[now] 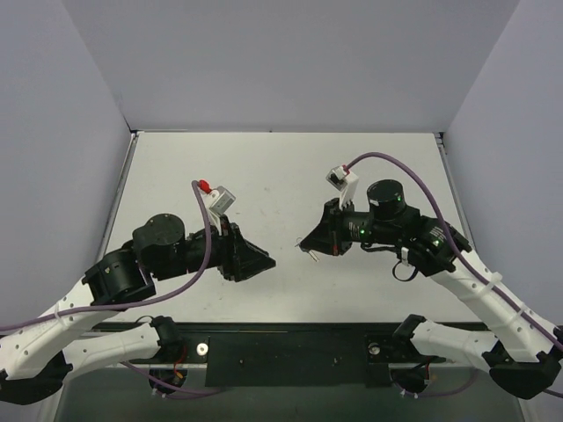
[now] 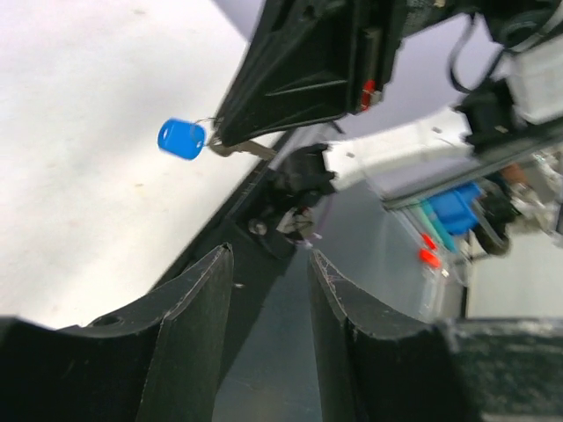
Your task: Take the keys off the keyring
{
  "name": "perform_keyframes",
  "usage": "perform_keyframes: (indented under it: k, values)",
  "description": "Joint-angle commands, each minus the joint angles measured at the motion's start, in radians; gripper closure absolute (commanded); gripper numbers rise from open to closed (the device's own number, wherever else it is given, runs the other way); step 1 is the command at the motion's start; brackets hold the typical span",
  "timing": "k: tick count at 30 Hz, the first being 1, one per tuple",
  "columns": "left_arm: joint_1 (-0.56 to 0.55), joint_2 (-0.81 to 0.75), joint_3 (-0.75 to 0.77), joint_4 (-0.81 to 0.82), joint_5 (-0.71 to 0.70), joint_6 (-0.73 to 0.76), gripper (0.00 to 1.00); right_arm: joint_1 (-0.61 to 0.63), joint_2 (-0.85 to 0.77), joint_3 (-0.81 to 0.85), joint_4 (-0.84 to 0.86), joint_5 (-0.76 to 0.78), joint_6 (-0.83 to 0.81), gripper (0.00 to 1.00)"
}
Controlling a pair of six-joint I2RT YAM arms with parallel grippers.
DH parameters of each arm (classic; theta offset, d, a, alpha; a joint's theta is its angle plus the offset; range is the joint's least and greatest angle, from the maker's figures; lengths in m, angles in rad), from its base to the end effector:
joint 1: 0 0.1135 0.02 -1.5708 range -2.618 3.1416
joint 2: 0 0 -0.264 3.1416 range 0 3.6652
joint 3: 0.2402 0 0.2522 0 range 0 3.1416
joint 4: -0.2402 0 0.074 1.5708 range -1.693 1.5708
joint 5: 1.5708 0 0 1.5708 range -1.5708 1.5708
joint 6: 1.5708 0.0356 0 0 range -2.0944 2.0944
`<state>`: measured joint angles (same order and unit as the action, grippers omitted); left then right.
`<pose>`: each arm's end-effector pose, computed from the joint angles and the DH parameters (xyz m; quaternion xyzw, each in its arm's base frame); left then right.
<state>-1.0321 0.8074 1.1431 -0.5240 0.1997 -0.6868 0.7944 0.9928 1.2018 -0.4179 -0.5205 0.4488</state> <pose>0.0739 -0.1375 0.4212 0.1943 0.7443 -0.5306 0.3559 0.1314 0.1591 0.4224 -0.2887 0.7118 0.5168 0.3781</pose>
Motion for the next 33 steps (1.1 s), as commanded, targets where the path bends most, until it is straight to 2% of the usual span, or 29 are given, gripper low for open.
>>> perform_keyframes:
  k: [1,3,5,14,17,19,22,26,28,33]
  values:
    - [-0.006,0.012,0.089,-0.173,-0.318,0.003,0.51,-0.037,0.04,-0.01,0.021,0.009,0.024,1.0]
    - [-0.006,0.026,0.107,-0.25,-0.438,-0.017,0.51,-0.038,0.021,-0.057,0.048,0.109,0.069,1.0]
    - [-0.006,0.044,0.115,-0.3,-0.5,-0.014,0.51,-0.038,-0.011,-0.14,0.08,0.196,0.12,1.0]
    - [-0.005,0.042,0.064,-0.297,-0.525,0.016,0.49,0.002,-0.135,-0.326,0.183,0.545,0.286,1.0]
    - [-0.005,0.039,0.056,-0.284,-0.513,0.026,0.49,0.022,-0.149,-0.35,0.209,0.539,0.291,1.0]
    - [-0.003,0.052,0.07,-0.287,-0.485,0.038,0.48,0.023,-0.157,-0.372,0.288,0.447,0.28,1.0]
    - [-0.003,0.079,0.124,-0.31,-0.421,0.079,0.48,0.023,-0.123,-0.323,0.249,0.274,0.176,1.0]
    - [-0.003,0.102,0.179,-0.324,-0.245,0.15,0.48,0.028,-0.118,-0.306,0.248,0.015,0.1,1.0]
    - [-0.003,0.111,0.202,-0.327,-0.157,0.173,0.48,0.023,-0.132,-0.335,0.324,-0.115,0.117,1.0]
    - [-0.003,0.113,0.204,-0.256,0.009,0.185,0.54,0.023,-0.134,-0.354,0.407,-0.235,0.14,1.0]
